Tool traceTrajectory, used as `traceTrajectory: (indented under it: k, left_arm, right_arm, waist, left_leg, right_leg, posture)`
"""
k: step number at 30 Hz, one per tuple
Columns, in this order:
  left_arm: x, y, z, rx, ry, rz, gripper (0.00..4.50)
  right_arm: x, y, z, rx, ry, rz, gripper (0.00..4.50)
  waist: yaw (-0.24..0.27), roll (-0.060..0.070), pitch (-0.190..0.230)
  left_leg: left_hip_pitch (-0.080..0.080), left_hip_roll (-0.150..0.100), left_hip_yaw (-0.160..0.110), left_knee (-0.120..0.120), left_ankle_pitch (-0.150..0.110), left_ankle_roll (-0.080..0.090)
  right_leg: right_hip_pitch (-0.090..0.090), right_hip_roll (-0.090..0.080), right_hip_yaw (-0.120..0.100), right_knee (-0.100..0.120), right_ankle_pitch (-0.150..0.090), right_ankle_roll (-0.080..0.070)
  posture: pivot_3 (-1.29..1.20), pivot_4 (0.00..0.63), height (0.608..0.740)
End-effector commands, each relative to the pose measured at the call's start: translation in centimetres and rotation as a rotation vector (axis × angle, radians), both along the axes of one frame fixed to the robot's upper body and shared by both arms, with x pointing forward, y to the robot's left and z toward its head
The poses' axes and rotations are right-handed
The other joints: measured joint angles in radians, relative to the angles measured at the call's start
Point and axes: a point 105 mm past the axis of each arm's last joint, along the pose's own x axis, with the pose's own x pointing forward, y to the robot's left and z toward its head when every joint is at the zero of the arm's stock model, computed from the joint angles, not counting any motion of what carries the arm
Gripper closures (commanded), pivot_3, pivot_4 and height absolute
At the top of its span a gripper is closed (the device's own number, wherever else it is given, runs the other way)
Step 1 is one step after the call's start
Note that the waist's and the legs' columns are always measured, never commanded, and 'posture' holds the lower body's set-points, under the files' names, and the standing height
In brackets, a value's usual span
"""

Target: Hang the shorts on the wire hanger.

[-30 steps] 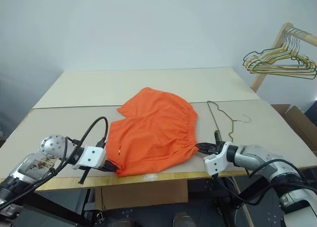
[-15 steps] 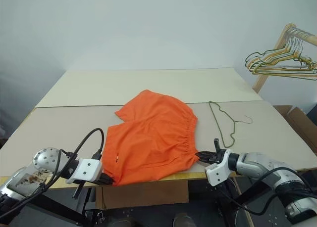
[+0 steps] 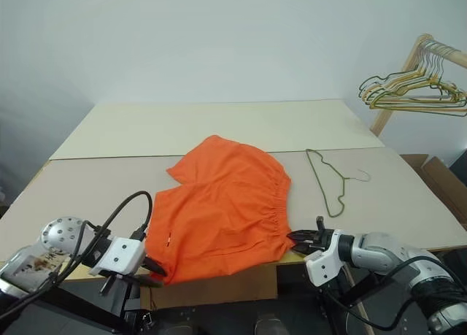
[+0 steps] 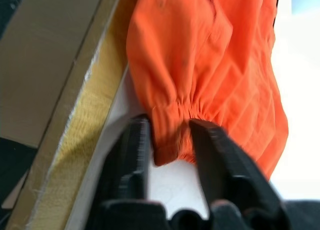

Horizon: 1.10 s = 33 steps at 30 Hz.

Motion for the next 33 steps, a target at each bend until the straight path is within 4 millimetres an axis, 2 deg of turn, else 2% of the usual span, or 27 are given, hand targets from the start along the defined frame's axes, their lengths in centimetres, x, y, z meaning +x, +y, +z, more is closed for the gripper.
traceTrajectory:
  k: [1,3,5,6,7,11,14,16,18,22,26,27,29,30,33]
  left_arm:
    - [0.9,1.3,2.1,-0.003,-0.044,-0.014,2.08]
    - [1.8,2.1,3.0,-0.007,-0.057,0.014,1.4]
    - [3.8,2.6,4.1,-0.048,-0.096,0.087,0.73]
    - [5.1,2.7,4.7,-0.074,-0.116,0.135,0.4]
    - [5.9,2.8,5.1,-0.091,-0.128,0.165,0.11]
    - [10.3,2.7,6.5,-0.187,-0.219,0.359,0.04]
    - [11.6,1.7,7.6,-0.271,-0.225,0.403,0.04]
    - [12.1,0.4,8.8,-0.36,-0.208,0.415,0.0]
    - [12.2,-1.0,9.9,-0.434,-0.168,0.414,0.0]
    - [11.4,-4.7,12.1,-0.57,-0.095,0.329,0.91]
    - [11.0,-6.4,12.7,-0.596,-0.074,0.272,2.26]
    - [10.9,-7.1,12.7,-0.589,-0.069,0.235,2.25]
    - [10.7,-7.9,12.8,-0.578,-0.06,0.186,2.04]
    - [10.7,-8.5,12.9,-0.585,-0.057,0.161,1.72]
    - [10.7,-9.9,13.5,-0.619,-0.035,0.096,0.8]
  right_arm:
    - [-0.1,-0.5,2.3,0.024,-0.034,-0.008,1.64]
    - [-0.5,-0.9,2.7,0.023,-0.027,-0.016,0.91]
    - [-0.8,-1.5,3.1,0.021,-0.018,-0.046,0.19]
    - [-0.9,-1.9,3.4,0.025,-0.008,-0.065,0.0]
    - [-1.0,-2.0,3.6,0.027,-0.001,-0.078,0.0]
    - [-1.1,-2.7,5.2,0.132,0.072,-0.222,0.0]
    - [-1.2,-3.2,6.7,0.237,0.146,-0.337,0.0]
    - [-1.1,-3.6,8.1,0.351,0.192,-0.432,0.36]
    - [-0.9,-3.9,9.4,0.467,0.22,-0.507,0.93]
    - [0.0,-5.2,10.5,0.618,0.238,-0.705,2.35]
    - [0.9,-6.1,10.5,0.638,0.246,-0.852,3.84]
    - [1.6,-6.6,10.3,0.633,0.254,-0.939,4.24]
    - [2.3,-7.2,10.1,0.625,0.266,-1.061,4.25]
    - [2.9,-7.7,10.0,0.642,0.282,-1.146,4.13]
    - [3.8,-8.2,9.7,0.64,0.35,-1.312,3.25]
  waist:
    - [0.003,0.0,0.0]
    - [0.008,0.0,0.0]
    - [0.02,0.0,0.001]
    - [0.025,0.0,0.001]
    - [0.026,0.0,0.001]
    - [0.036,-0.001,0.001]
    - [0.038,-0.001,0.0]
    - [0.04,-0.001,0.0]
    - [0.043,-0.002,0.001]
    - [0.048,-0.003,0.001]
    - [0.047,-0.003,0.001]
    - [0.042,-0.002,0.001]
    - [0.039,-0.003,0.001]
    - [0.037,-0.002,0.001]
    - [0.03,-0.003,0.001]
  left_leg:
    - [0.0,0.0,0.0,0.0,0.0,0.0]
    - [0.0,0.0,0.0,0.0,0.0,0.0]
    - [0.0,0.0,0.0,0.0,0.0,0.0]
    - [0.0,0.0,0.0,0.0,0.0,0.0]
    - [0.0,0.0,0.0,0.0,0.0,0.0]
    - [-0.003,0.0,0.003,0.001,0.0,0.0]
    - [-0.013,-0.001,0.003,0.001,0.0,0.0]
    - [-0.017,0.0,0.003,0.001,0.0,0.0]
    - [-0.017,0.0,0.002,0.001,-0.001,0.0]
    - [-0.019,0.0,0.001,0.002,-0.001,0.0]
    - [-0.019,-0.001,0.001,0.002,-0.001,0.0]
    - [-0.018,-0.001,0.002,0.002,-0.001,0.0]
    - [-0.018,-0.001,0.002,0.002,-0.001,0.0]
    - [-0.018,-0.001,0.002,0.003,-0.001,0.0]
    - [-0.018,-0.002,0.002,0.003,-0.001,0.0]
  right_leg:
    - [0.0,0.0,0.0,0.0,0.0,0.0]
    - [-0.001,-0.001,0.0,0.0,0.0,0.0]
    - [-0.001,-0.001,0.0,0.0,0.0,0.0]
    - [-0.002,-0.001,-0.001,0.0,0.0,0.0]
    - [-0.003,-0.001,-0.001,0.0,0.0,0.0]
    - [-0.004,-0.001,0.0,0.001,0.0,0.001]
    - [-0.013,0.002,0.0,0.001,0.001,0.002]
    - [-0.016,0.003,0.0,0.001,0.004,0.005]
    - [-0.016,0.004,-0.001,0.001,0.005,0.008]
    - [-0.017,0.004,-0.002,0.0,0.005,0.009]
    - [-0.017,0.004,-0.002,-0.001,0.002,0.004]
    - [-0.017,0.004,-0.001,-0.001,0.002,0.003]
    - [-0.017,0.004,0.0,-0.001,0.003,0.002]
    - [-0.017,0.004,0.0,-0.001,0.003,0.002]
    - [-0.017,0.004,0.0,-0.001,0.004,0.002]
  posture:
    - [0.07,0.0,0.74]
    - [0.07,0.0,0.74]
    - [0.08,0.0,0.74]
    - [0.08,0.0,0.74]
    - [0.08,0.0,0.74]
    - [0.07,0.0,0.74]
    - [0.06,0.0,0.74]
    - [0.06,0.0,0.74]
    - [0.05,0.0,0.74]
    - [0.04,0.0,0.74]
    - [0.02,0.0,0.74]
    - [0.02,0.0,0.74]
    - [0.01,0.0,0.74]
    - [0.01,0.0,0.74]
    - [-0.01,0.0,0.74]
